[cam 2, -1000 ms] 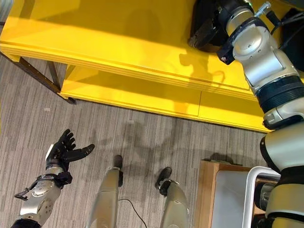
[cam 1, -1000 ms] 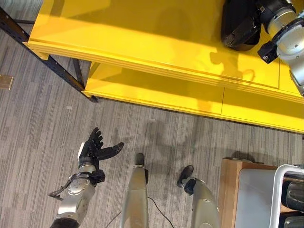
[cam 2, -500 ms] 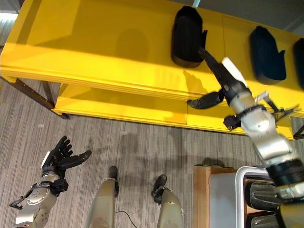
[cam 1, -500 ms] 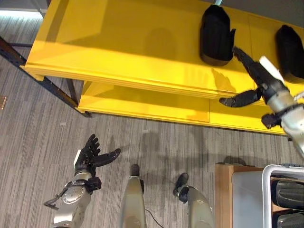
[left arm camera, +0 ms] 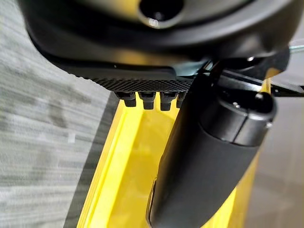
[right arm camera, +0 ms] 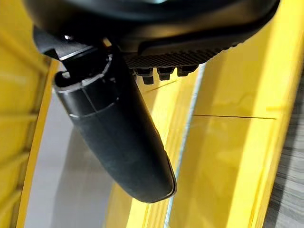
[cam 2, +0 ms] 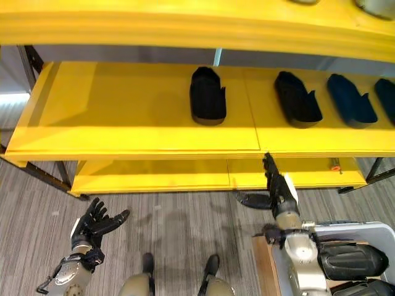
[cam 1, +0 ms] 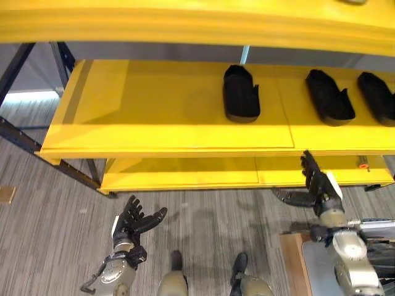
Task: Move parts from the plastic box to the shelf.
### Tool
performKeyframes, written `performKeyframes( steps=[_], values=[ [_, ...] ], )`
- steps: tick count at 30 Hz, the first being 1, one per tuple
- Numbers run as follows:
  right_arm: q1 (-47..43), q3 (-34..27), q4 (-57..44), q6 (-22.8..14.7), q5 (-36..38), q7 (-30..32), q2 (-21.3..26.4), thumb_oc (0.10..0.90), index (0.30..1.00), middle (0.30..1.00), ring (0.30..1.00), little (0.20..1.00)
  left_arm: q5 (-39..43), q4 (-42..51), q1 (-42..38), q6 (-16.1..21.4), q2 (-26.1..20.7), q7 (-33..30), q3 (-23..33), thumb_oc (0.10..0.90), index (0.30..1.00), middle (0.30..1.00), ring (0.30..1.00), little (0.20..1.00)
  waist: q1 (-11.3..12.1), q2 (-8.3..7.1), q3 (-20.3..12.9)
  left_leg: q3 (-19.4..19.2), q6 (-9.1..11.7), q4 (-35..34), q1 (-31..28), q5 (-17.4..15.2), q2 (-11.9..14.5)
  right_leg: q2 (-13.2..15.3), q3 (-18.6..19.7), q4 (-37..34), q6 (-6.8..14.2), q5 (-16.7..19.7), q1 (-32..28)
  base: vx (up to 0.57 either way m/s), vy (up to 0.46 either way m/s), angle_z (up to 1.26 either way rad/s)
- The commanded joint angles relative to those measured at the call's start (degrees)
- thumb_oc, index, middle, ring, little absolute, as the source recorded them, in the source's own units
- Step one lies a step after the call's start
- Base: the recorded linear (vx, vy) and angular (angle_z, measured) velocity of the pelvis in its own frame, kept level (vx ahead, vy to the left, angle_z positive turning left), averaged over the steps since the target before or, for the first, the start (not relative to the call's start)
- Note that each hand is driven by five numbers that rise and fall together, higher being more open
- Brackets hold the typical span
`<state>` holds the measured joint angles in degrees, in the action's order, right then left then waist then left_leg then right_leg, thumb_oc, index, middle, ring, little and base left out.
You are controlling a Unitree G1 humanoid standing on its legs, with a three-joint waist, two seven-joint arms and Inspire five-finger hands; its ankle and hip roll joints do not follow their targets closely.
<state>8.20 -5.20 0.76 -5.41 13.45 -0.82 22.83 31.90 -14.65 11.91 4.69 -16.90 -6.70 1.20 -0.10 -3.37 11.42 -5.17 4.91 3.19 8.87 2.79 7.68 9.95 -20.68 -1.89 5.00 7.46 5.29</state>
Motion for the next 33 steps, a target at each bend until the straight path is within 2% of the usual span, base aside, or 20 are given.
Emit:
performKeyframes(
  steps=[1, 2, 5, 6, 8, 11, 16, 23, 27, 28, 29, 32, 33],
  values=[
    [-3.59, -1.85, -2.48, -5.77, 1.34, 0.82, -0.48, 0.9, 1.0, 1.0, 1.0, 1.0, -3.97, 3.06, -0.82, 3.66, -2.0, 0.7, 1.39, 0.9, 1.0, 1.0, 1.0, 1.0, -0.79, -0.22, -3.91, 0.01, 1.59, -6.25, -0.03, 3.26, 1.77, 0.57, 1.2, -0.69, 4.82, -5.34, -4.33, 0.02, 0.036, -0.11],
    [-3.51, -1.81, -2.55, -5.75, 1.32, 0.84, -0.51, 0.9, 1.0, 1.0, 1.0, 1.0, -3.99, 3.09, -0.75, 3.66, -2.01, 0.69, 1.4, 0.9, 1.0, 1.0, 1.0, 1.0, -0.73, -0.25, -3.92, -0.09, 1.6, -6.39, -0.18, 3.31, 1.79, 0.54, 1.27, -0.78, 4.82, -5.29, -4.39, 0.02, 0.02, -0.15],
    [-1.74, 1.13, -1.04, -5.99, 5.12, 0.18, -4.9, 0.9, 1.0, 1.0, 1.0, 1.0, -4.53, 2.27, -0.89, 3.74, -0.98, -0.17, 0.52, 0.9, 1.0, 1.0, 1.0, 1.0, -1.28, 0.0, -4.42, -1.41, 1.63, -7.22, -1.85, 3.31, 2.02, 0.56, 1.77, -1.41, 4.92, -4.93, -5.37, 0.04, 0.046, -0.29],
    [-0.63, 3.35, -0.28, -5.71, 2.89, 0.63, -5.66, 0.9, 1.0, 1.0, 1.0, 1.0, -5.58, 2.04, -0.97, 3.78, -0.63, -0.18, -0.09, 0.9, 1.0, 1.0, 1.0, 1.0, -1.6, 0.31, -4.85, -1.91, 1.53, -7.38, -3.03, 2.85, 1.96, 0.78, 2.01, -1.8, 5.09, -4.85, -6.26, 0.07, 0.088, -0.14],
    [-1.07, 4.93, 1.68, -5.44, 4.03, 1.35, -7.02, 0.9, 1.0, 1.0, 1.0, 1.0, -6.18, 2.28, -1.35, 3.85, -0.64, -0.76, -0.75, 0.9, 1.0, 1.0, 1.0, 1.0, -1.87, 0.47, -5.08, -2.28, 1.24, -7.44, -3.71, 2.4, 1.7, 1.16, 2.27, -1.67, 5.25, -4.75, -6.57, 0.05, 0.091, -0.11],
    [-1.34, 6.13, 1.94, -5.09, 3.34, 1.69, -7.25, 0.9, 1.0, 1.0, 1.0, 1.0, -6.81, 2.4, -1.6, 3.77, -0.82, -1.12, -1.05, 0.9, 1.0, 1.0, 1.0, 1.0, -1.91, 0.52, -5.11, -2.72, 0.77, -7.35, -4.36, 1.79, 1.39, 1.73, 2.58, -1.11, 5.46, -4.81, -6.7, 0.04, 0.086, -0.13],
    [-1.19, 7.25, 3.28, -4.51, 4.15, 2.9, -8.97, 0.9, 1.0, 1.0, 1.0, 1.0, -8.32, 3.0, -2.7, 4.16, -1.44, -1.95, -2.46, 0.9, 1.0, 1.0, 1.0, 1.0, -2.35, 0.74, -4.75, -3.22, -1.03, -6.93, -5.0, 0.12, -0.73, 4.29, 3.52, 1.46, 6.6, -3.94, -6.31, 0.04, 0.14, 0.0],
    [0.57, 5.8, 4.8, -4.31, 2.44, 4.71, -9.73, 0.9, 1.0, 1.0, 1.0, 1.0, -9.58, 3.34, -3.12, 5.02, -2.57, -2.41, -3.31, 0.9, 1.0, 1.0, 1.0, 1.0, -3.94, 0.87, -3.24, -3.97, -3.53, -7.35, -4.29, -1.12, -4.59, 8.15, 6.11, 5.43, 8.67, 0.18, -2.71, 0.01, 0.2, -0.05],
    [1.44, 4.79, 5.26, -4.5, 2.17, 5.67, -10.29, 0.9, 1.0, 1.0, 1.0, 1.0, -9.94, 2.85, -4.4, 5.36, -3.14, -2.87, -3.5, 0.9, 1.0, 1.0, 1.0, 1.0, -4.99, 0.22, -1.69, -5.46, -4.1, -7.54, -3.06, -1.55, -6.07, 9.37, 7.84, 4.5, 9.88, 5.59, -0.53, -0.06, 0.133, -0.11],
    [1.41, 4.78, 5.24, -4.48, 2.17, 5.67, -10.31, 0.9, 1.0, 1.0, 1.0, 1.0, -9.94, 2.84, -4.44, 5.37, -3.16, -2.87, -3.5, 0.9, 1.0, 1.0, 1.0, 1.0, -4.94, 0.17, -1.82, -5.53, -4.15, -7.6, -2.88, -1.38, -6.13, 9.41, 7.93, 4.39, 9.89, 5.78, -0.32, -0.06, 0.097, -0.45],
    [1.94, 4.49, 5.16, -4.62, 1.76, 5.84, -10.24, 0.9, 1.0, 1.0, 1.0, 1.0, -10.18, 2.02, -5.1, 5.44, -3.66, -3.01, -3.73, 0.9, 1.0, 1.0, 1.0, 1.0, -5.44, 0.02, -1.38, -6.87, -4.1, -7.55, -2.57, -1.74, -5.93, 9.74, 7.62, 3.14, 10.0, 8.14, 0.47, -0.06, 0.081, -0.57],
    [1.97, 4.53, 5.19, -4.78, 1.64, 6.24, -10.35, 0.9, 1.0, 1.0, 1.0, 1.0, -10.12, 1.74, -5.23, 5.47, -4.07, -3.08, -3.73, 0.9, 1.0, 1.0, 1.0, 1.0, -5.48, -0.07, -1.05, -8.88, -4.02, -7.63, -2.41, -1.81, -5.05, 9.88, 6.93, 2.64, 10.0, 9.73, 1.55, -0.04, 0.07, -0.64],
    [1.58, 5.3, 5.54, -4.9, 1.44, 6.35, -10.34, 0.9, 1.0, 1.0, 1.0, 1.0, -10.16, 1.4, -5.39, 5.39, -4.84, -3.31, -3.36, 0.9, 1.0, 1.0, 1.0, 1.0, -4.38, 0.33, -0.38, -11.13, -3.51, -7.73, -3.46, -2.89, -2.99, 10.02, 1.68, 4.37, 10.0, 8.14, 1.36, -0.12, 0.122, -0.97]
  ],
)
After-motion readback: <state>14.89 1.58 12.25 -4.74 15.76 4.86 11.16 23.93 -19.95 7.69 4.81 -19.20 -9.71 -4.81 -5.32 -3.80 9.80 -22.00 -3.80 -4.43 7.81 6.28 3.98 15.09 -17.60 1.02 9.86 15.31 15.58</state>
